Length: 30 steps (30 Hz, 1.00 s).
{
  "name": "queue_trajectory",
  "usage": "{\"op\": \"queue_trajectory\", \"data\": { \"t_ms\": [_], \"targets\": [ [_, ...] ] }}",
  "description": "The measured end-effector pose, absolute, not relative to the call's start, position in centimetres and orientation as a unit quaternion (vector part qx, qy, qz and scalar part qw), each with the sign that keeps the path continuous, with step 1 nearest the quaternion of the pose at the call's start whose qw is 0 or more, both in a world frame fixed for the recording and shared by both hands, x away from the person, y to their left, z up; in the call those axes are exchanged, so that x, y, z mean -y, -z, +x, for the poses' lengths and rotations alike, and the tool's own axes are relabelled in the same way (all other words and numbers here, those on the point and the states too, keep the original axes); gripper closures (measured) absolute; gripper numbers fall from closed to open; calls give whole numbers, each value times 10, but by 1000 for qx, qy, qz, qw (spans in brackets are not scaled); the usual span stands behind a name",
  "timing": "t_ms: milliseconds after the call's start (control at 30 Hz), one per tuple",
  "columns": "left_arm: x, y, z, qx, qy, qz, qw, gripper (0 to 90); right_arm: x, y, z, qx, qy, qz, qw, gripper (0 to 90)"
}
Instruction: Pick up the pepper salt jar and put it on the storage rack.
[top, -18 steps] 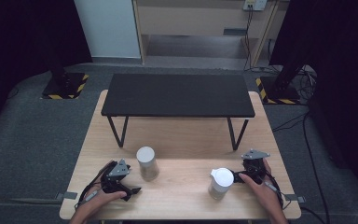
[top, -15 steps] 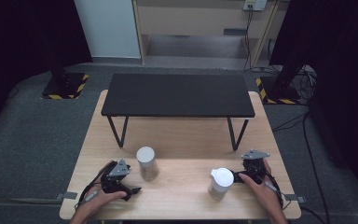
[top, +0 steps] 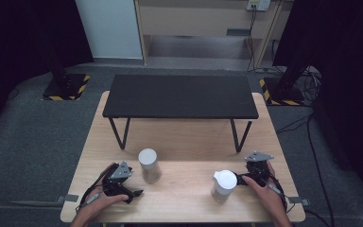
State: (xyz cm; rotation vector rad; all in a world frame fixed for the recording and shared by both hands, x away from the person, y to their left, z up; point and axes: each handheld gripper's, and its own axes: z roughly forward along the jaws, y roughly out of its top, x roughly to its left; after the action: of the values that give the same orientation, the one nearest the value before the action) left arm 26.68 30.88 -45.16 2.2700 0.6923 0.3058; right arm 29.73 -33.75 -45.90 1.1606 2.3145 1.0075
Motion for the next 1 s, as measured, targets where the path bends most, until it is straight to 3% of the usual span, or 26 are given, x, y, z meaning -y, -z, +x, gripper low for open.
{"op": "queue_trajectory", "data": {
  "t_ms": [1000],
  "targets": [
    [-307,449,261,-262,-128,880,375,14,337,459,297,-819,-357,412,181,23]
  ]
}}
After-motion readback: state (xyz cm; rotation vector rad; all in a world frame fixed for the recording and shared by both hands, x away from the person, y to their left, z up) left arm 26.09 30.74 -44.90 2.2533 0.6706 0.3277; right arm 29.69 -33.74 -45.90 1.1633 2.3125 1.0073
